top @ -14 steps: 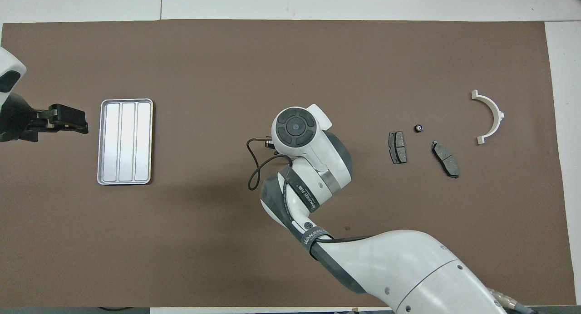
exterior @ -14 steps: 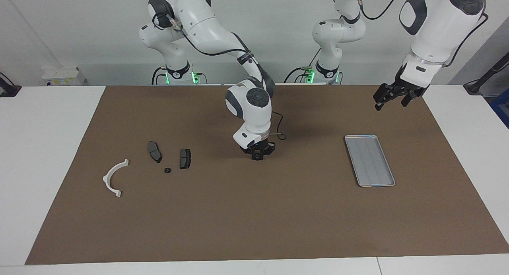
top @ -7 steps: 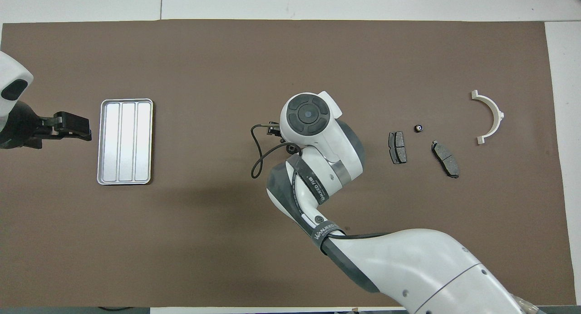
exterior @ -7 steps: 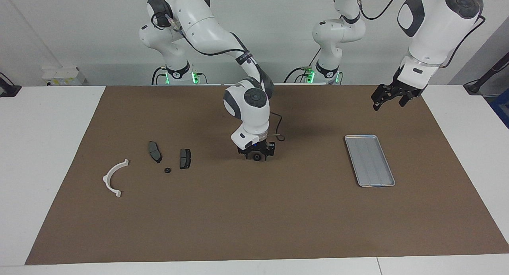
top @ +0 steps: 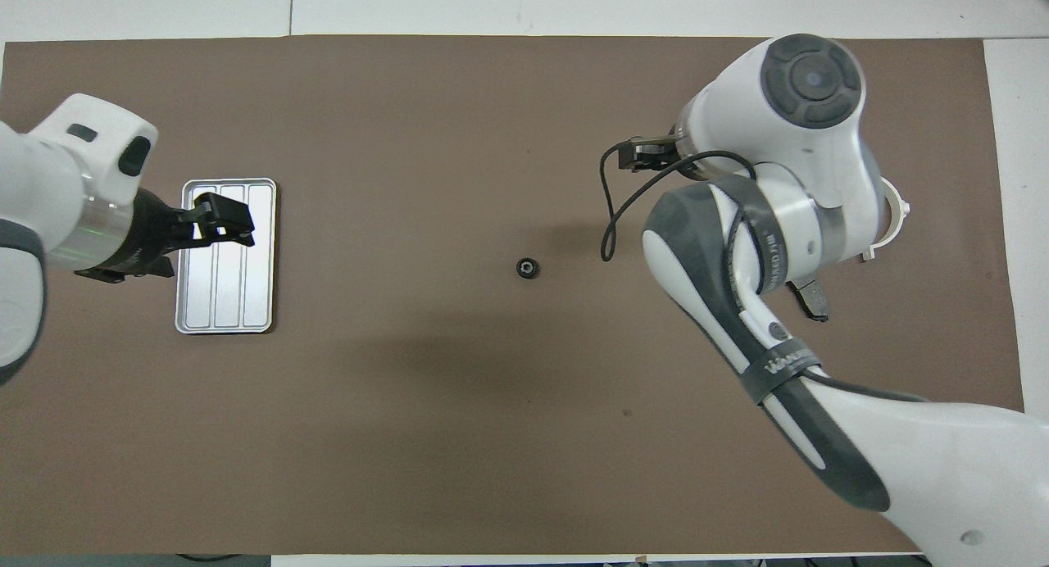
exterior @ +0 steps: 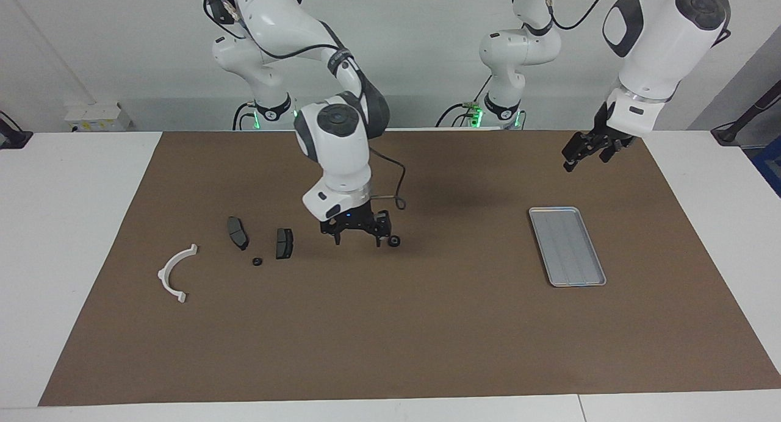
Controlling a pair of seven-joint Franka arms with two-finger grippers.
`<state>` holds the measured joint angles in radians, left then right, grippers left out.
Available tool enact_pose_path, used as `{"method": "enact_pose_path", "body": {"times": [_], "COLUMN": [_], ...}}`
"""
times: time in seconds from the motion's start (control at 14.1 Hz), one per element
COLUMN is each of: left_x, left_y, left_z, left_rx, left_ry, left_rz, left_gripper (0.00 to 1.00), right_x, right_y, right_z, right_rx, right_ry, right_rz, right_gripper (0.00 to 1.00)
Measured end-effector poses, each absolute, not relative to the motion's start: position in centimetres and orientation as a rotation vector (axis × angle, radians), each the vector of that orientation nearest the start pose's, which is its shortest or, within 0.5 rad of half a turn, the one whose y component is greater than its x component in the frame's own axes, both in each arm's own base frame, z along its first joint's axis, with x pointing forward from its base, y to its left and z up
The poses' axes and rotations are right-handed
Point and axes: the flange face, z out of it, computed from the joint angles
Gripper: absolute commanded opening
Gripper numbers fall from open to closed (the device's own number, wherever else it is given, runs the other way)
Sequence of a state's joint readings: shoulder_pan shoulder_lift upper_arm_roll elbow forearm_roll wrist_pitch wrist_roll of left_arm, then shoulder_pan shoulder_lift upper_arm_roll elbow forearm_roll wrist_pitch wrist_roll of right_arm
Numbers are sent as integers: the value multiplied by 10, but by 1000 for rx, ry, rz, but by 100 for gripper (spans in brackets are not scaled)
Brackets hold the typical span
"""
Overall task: Pick bearing gear from pile to tray
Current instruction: 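Withdraw the right gripper while the left gripper reaches the bearing, then grasp the black bearing with the left gripper and lift it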
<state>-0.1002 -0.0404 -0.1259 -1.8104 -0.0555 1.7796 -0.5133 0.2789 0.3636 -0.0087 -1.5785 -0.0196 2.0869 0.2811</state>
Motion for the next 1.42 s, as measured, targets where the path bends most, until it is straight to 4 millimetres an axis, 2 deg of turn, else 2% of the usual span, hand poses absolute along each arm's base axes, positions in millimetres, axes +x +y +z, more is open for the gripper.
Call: {"method": "enact_pose_path", "body": {"times": [0.07, 0.14, 0.28, 0.36, 0.57, 0.71, 0.85, 0.99, 1.21, 1.42], "left_x": [534, 533, 530, 529, 519, 512, 520, 531, 541, 540], "left_y": [-167, -198, -252, -271, -320, -368, -407, -420, -433, -452], "left_z": [539, 525, 496, 484, 443, 399, 359, 339, 324, 310], "left_rx": [-3152, -3152, -3156, -3159, -3144, -3121, -3101, -3095, -3072, -3048], "left_ry": [-538, -589, -642, -651, -673, -685, -714, -729, -752, -764], "left_rz": [3, -5, -7, -5, 40, 61, 84, 99, 102, 84], "left_gripper": [100, 100, 100, 100, 100, 100, 100, 100, 100, 100], "right_x": [662, 666, 667, 665, 658, 651, 642, 637, 637, 636], "right_y": [150, 128, 93, 83, 79, 81, 80, 79, 71, 55], "right_z": [443, 439, 427, 419, 396, 377, 353, 342, 342, 338], "right_rx": [-3124, -3131, -3144, -3148, -3148, -3147, -3147, -3147, -3149, -3151], "right_ry": [-49, -83, -85, -75, -73, -80, -84, -90, -115, -133], "right_rz": [-220, -210, -170, -148, -133, -125, -108, -106, -107, -92], "right_gripper": [100, 100, 100, 100, 100, 100, 100, 100, 100, 100]}}
